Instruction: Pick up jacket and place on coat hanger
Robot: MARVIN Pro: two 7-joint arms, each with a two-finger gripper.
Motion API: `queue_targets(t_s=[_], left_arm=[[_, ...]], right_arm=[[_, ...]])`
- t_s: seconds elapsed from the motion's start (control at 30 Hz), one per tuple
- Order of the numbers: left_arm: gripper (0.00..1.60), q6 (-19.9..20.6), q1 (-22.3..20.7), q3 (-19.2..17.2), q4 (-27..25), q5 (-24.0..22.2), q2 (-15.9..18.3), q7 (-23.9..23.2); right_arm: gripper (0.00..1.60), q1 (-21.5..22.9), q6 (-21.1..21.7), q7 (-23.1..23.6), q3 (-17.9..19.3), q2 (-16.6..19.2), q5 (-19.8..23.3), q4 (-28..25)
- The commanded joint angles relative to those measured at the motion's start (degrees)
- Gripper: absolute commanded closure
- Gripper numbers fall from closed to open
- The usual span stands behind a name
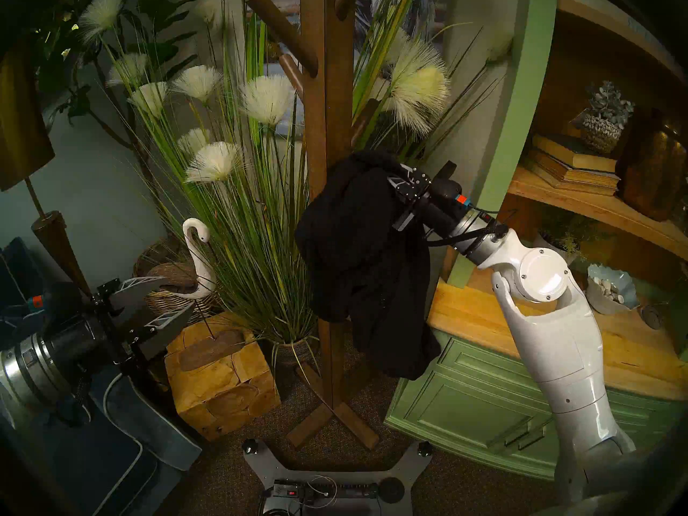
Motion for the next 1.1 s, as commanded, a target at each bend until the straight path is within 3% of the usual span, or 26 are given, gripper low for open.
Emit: queue_targets(t_s=[0.0, 0.03, 0.1, 0.13, 0.67, 0.9, 1.07], left_arm=[[0.00, 0.1, -0.2, -0.1, -0.6, -0.9, 0.0, -0.7], [0.00, 0.1, -0.2, -0.1, -0.6, -0.9, 0.0, -0.7], [0.00, 0.1, -0.2, -0.1, -0.6, -0.9, 0.0, -0.7], [0.00, 0.1, -0.2, -0.1, -0.6, -0.9, 0.0, -0.7], [0.00, 0.1, -0.2, -0.1, -0.6, -0.9, 0.0, -0.7], [0.00, 0.1, -0.2, -0.1, -0.6, -0.8, 0.0, -0.6], [0.00, 0.1, -0.2, 0.0, -0.6, -0.7, 0.0, -0.5]], right_arm=[[0.97, -0.9, -2.4, -0.1, 1.4, 0.2, 0.8, -0.3], [0.55, -1.1, -2.5, 0.0, 1.5, 0.2, 0.8, -0.1], [0.09, -1.2, -2.9, 0.1, 1.7, 0.2, 0.9, 0.3], [0.00, -1.4, -3.0, 0.2, 1.8, 0.3, 1.0, 0.4], [0.00, -3.5, -5.4, 2.1, 2.8, 1.7, 3.0, 1.8], [0.00, -10.6, -2.3, 5.3, 4.0, 4.7, 5.3, -0.6], [0.00, -14.6, -4.7, 7.3, 5.0, 6.1, 5.7, 2.3]])
